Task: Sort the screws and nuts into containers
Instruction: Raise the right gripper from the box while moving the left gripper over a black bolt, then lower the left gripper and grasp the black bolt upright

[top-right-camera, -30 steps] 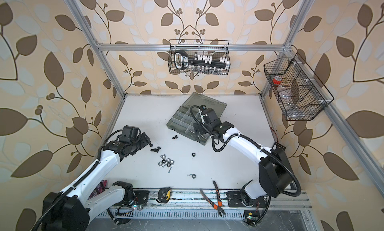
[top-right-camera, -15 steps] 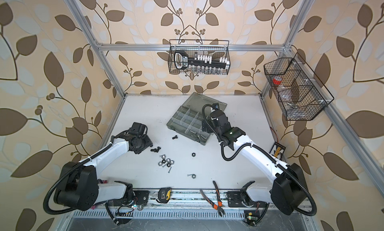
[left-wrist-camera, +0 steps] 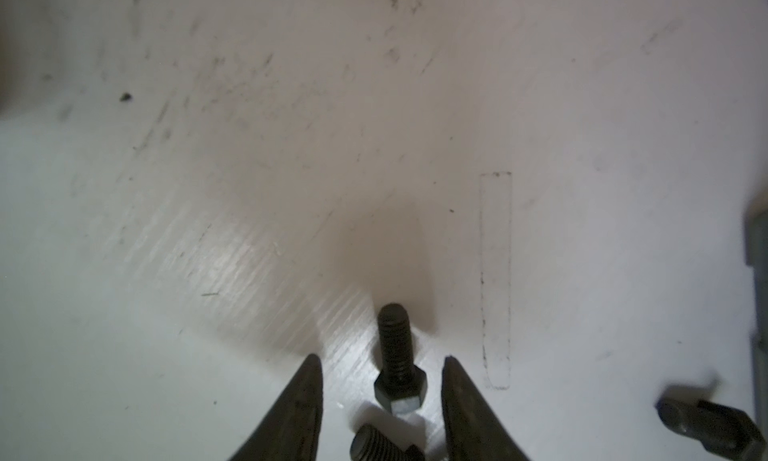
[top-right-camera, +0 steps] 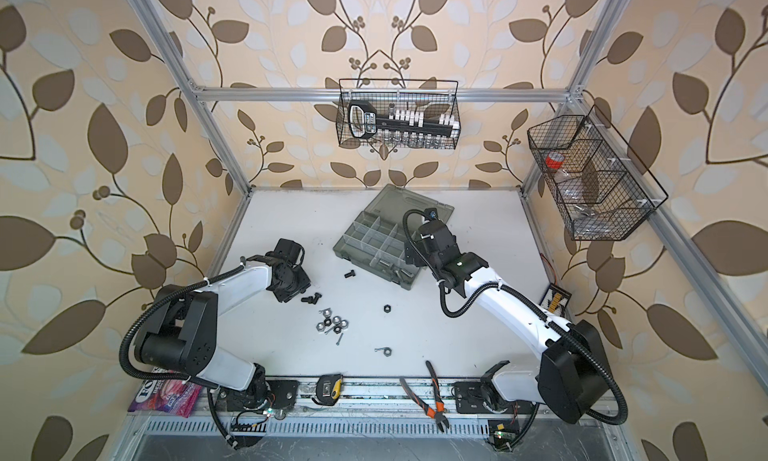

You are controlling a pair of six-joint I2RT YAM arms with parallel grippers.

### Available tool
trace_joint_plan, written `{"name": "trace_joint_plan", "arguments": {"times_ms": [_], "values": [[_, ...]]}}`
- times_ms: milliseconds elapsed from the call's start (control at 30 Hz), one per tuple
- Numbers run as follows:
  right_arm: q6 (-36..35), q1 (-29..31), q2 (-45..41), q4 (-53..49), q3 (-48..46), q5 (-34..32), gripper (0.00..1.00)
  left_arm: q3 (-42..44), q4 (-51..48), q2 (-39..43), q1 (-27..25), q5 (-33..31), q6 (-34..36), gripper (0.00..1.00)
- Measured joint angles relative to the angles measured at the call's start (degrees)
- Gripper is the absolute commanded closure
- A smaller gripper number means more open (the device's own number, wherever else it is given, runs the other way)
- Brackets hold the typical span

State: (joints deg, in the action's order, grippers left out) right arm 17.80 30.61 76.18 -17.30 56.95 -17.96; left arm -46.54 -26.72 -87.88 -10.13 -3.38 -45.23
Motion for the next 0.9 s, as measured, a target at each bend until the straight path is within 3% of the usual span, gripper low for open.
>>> {"name": "trace_joint_plan", "arguments": {"times_ms": [333,833,900], "values": [[0.0,0.0,0.0,-0.1,0.0,0.4,0.00,-3.0,0.0,-4.2,0.0,-0.2,-0.1,0.69],[0.2,0.0,-0.5,-0.1,0.0,0.4,0.00,-3.7,-0.1,-4.7,0.0,-0.2,-1.7,1.00],[0.2,0.0,-0.5,-0.1,0.0,0.4,0.00,-3.7,-0.2,-4.7,0.0,-0.2,-1.6,1.00]]}}
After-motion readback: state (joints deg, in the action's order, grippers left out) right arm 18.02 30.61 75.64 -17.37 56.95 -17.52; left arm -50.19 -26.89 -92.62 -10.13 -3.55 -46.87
